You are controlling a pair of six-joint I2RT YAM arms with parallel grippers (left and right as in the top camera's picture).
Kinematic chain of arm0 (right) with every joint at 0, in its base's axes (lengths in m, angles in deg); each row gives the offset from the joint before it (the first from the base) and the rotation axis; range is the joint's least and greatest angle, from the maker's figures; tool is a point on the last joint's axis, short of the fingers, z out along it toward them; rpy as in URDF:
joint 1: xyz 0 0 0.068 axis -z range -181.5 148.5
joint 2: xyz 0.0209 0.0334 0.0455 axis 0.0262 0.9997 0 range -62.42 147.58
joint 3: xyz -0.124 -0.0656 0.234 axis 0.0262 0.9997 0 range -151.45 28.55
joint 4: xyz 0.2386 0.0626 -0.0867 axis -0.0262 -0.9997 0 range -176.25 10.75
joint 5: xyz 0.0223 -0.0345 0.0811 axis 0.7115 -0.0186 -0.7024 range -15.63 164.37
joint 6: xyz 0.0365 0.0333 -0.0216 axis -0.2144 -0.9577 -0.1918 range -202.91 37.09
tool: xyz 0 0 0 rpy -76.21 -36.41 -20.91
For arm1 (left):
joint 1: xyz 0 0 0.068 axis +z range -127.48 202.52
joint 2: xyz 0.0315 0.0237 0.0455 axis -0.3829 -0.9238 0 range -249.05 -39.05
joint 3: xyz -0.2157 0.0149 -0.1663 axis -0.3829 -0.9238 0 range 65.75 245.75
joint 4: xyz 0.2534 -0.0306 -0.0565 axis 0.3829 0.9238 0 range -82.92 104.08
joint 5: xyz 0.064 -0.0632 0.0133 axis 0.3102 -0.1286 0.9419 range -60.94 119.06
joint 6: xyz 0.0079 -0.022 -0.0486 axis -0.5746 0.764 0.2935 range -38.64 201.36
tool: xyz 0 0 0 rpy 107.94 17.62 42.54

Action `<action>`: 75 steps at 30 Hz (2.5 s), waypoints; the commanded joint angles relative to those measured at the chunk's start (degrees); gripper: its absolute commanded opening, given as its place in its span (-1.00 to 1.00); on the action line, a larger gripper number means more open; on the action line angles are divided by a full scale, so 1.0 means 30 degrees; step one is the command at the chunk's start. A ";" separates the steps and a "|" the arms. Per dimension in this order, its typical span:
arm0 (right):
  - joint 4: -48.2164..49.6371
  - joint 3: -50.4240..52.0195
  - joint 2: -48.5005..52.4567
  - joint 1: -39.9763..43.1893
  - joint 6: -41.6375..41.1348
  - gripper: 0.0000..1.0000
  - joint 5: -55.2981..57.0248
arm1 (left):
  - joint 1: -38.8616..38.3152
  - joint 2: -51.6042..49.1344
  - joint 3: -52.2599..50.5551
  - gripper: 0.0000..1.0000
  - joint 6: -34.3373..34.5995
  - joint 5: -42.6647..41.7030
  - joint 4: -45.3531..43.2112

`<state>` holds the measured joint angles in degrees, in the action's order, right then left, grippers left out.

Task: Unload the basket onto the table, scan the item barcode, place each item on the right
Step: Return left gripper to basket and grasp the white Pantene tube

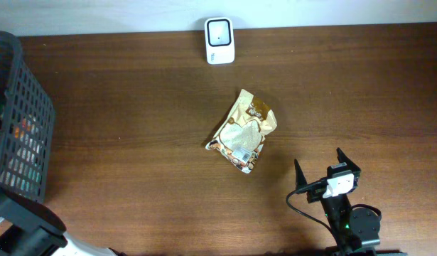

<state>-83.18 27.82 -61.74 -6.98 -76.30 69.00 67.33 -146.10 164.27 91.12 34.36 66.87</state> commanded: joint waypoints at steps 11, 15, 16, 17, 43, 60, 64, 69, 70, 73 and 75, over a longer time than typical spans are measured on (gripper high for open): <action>-0.0066 0.0138 -0.0087 -0.0168 0.0007 0.97 0.0168 | 0.1319 -0.2506 -0.0401 0.78 -0.6943 -0.1144 -0.0095; -0.0066 0.0138 -0.0087 -0.0168 0.0007 0.97 0.0175 | 0.1661 -0.3483 -0.0401 0.81 -0.7089 -0.1377 -0.0073; -0.0066 0.0138 -0.0087 -0.0168 0.0007 0.97 0.0175 | 0.1654 -0.3694 -0.0401 0.75 -0.7147 -0.1370 -0.0073; -0.0066 0.0138 -0.0087 -0.0168 0.0007 0.97 0.0168 | 0.1654 -0.3832 -0.0401 0.67 -0.7264 -0.1457 -0.0066; -0.0066 0.0138 -0.0087 -0.0168 0.0007 0.96 0.0168 | 0.1661 -0.6455 -0.0423 0.18 -0.7475 0.3038 -0.0437; -0.0066 0.0138 -0.0087 -0.0168 0.0007 0.97 0.0175 | 0.1661 -0.6462 -0.2601 0.10 -0.8801 -0.2565 -0.0903; -0.0066 0.0138 -0.0087 -0.0168 0.0007 0.97 0.0175 | 0.1654 -0.6462 -0.2798 -0.87 -0.8779 -0.2565 -0.1217; -0.0066 0.0138 -0.0087 -0.0168 0.0007 0.97 0.0175 | 0.1654 -0.6455 -0.2441 -1.00 -0.8772 -0.2492 -0.1246; -0.0066 0.0138 -0.0087 -0.0168 0.0007 0.97 0.0175 | 0.1654 -0.6455 -0.2135 -1.00 -0.8757 -0.2492 -0.1100; -0.0066 0.0138 -0.0087 -0.0168 0.0007 0.97 0.0175 | 0.1654 -0.6419 -0.0838 -1.00 -0.8473 -0.2484 -0.0160; -0.0066 0.0138 -0.0087 -0.0168 0.0007 0.97 0.0175 | 0.1654 -0.6382 0.0954 -1.00 -0.7643 -0.2353 0.1151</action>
<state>-83.18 27.82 -61.74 -6.98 -76.26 69.00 72.40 -160.63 163.42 64.80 24.37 66.69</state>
